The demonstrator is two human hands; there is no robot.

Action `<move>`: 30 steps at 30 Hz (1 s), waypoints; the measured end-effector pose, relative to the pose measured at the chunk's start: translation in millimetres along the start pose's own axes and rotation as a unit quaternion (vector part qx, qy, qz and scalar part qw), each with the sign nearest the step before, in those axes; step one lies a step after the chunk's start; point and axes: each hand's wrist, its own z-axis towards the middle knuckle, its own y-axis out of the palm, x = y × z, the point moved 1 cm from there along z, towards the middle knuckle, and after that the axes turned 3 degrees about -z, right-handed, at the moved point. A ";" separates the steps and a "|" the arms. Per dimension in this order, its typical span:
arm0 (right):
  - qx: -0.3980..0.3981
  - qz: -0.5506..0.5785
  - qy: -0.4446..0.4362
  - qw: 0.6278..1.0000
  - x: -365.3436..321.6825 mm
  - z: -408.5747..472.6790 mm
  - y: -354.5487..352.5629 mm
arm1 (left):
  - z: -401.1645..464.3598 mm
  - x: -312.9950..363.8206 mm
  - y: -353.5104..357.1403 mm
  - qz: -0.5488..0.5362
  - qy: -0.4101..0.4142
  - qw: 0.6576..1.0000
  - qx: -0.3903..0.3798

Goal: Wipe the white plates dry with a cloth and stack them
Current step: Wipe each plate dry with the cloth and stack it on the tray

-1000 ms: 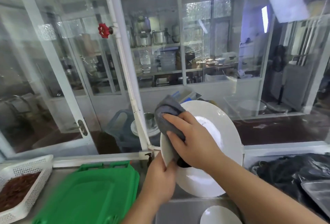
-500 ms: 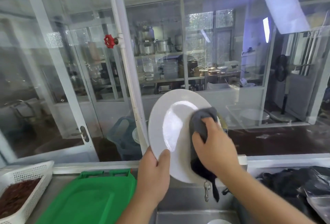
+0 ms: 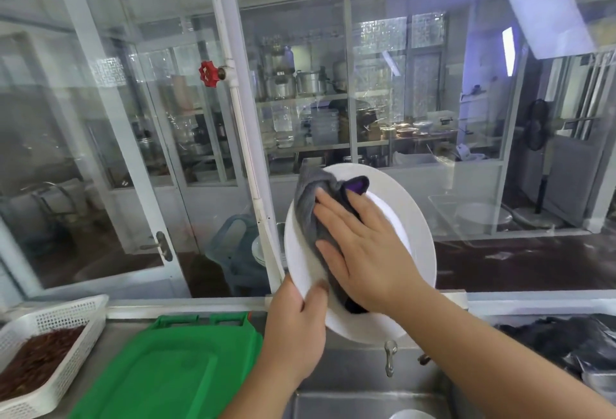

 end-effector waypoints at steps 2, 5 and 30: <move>0.007 -0.019 0.059 0.998 7.8 15.0 -3.2 | -3.6 -1.3 1.0 -0.012 -0.002 1.000 0.004; -0.010 -0.051 0.129 0.990 24.6 26.1 -5.3 | -7.2 -3.6 2.1 -0.041 -0.012 0.999 0.024; 0.046 0.048 -0.033 0.997 1.9 -1.3 -0.3 | -5.9 -2.3 6.6 -0.071 -0.041 0.994 0.074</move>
